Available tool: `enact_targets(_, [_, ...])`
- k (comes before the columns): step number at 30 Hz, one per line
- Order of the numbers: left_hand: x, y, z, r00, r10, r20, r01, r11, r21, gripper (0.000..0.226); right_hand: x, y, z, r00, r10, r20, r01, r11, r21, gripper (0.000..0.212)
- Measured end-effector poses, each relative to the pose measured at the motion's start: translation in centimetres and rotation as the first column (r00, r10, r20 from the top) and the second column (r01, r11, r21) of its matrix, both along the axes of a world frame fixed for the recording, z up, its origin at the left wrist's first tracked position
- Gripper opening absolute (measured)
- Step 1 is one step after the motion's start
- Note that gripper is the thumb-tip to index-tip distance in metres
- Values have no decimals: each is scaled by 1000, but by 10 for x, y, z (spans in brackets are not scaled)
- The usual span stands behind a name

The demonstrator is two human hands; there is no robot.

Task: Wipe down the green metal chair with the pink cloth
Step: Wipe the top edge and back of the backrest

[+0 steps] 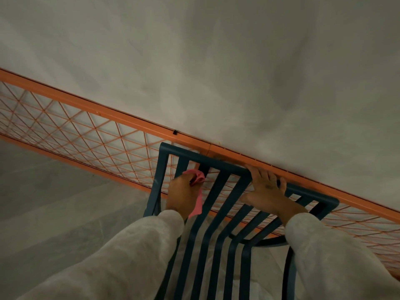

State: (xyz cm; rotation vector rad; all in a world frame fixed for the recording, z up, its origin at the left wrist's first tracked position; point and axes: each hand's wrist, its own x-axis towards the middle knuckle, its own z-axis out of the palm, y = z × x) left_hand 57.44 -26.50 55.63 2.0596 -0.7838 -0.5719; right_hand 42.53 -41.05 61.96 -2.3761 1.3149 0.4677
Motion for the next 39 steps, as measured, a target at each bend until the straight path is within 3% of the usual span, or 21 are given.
enact_targets(2, [4, 14, 2, 1000, 28, 4, -28, 997, -67, 11, 2, 3, 2, 1000, -19, 19, 19, 1000, -14, 93])
enact_targets(4, [10, 27, 6, 989, 130, -65, -139, 977, -160, 23, 7, 11, 3, 994, 6, 113, -2, 999, -40, 83])
enact_targets(7, [29, 46, 23, 926, 339, -167, -374, 887, -271, 25, 32, 28, 13, 955, 112, 273, -118, 993, 6, 73])
enact_targets(9, [47, 53, 34, 900, 405, -160, -435, 837, -333, 24, 54, 36, 18, 936, 171, 309, -200, 978, 66, 72])
enact_targets(12, [73, 51, 38, 935, 336, 117, -282, 900, -334, 11, 87, 44, 20, 908, 252, 334, -305, 945, 117, 76])
enact_targets(16, [88, 41, 23, 923, 115, 367, -39, 977, -208, 33, 120, 53, 15, 908, 325, 265, -366, 923, 122, 87])
enact_targets(18, [88, 41, 18, 918, 109, 382, -6, 966, -260, 37, 128, 55, 9, 916, 344, 207, -370, 923, 105, 93])
enact_targets(21, [91, 44, 6, 954, 145, 262, -52, 942, -330, 38, 130, 58, 0, 918, 361, 161, -373, 927, 45, 99])
enact_targets(25, [97, 57, -31, 958, 33, 285, 35, 973, -229, 32, 129, 58, -1, 925, 337, 175, -345, 938, 16, 99])
enact_targets(29, [103, 76, -64, 998, -54, 31, 57, 991, -122, 23, 130, 61, -6, 928, 326, 181, -333, 943, 11, 99])
enact_targets(31, [103, 86, -75, 999, -48, -21, 46, 996, -82, 22, 130, 61, -8, 930, 318, 187, -324, 946, 4, 98])
enact_targets(36, [101, 97, -89, 971, -171, 170, 166, 985, 42, 28, 136, 65, -10, 939, 310, 151, -312, 950, -10, 96])
enact_targets(39, [101, 82, -74, 941, -133, 312, 157, 986, -50, 28, 142, 71, -8, 939, 316, 139, -316, 948, -18, 93])
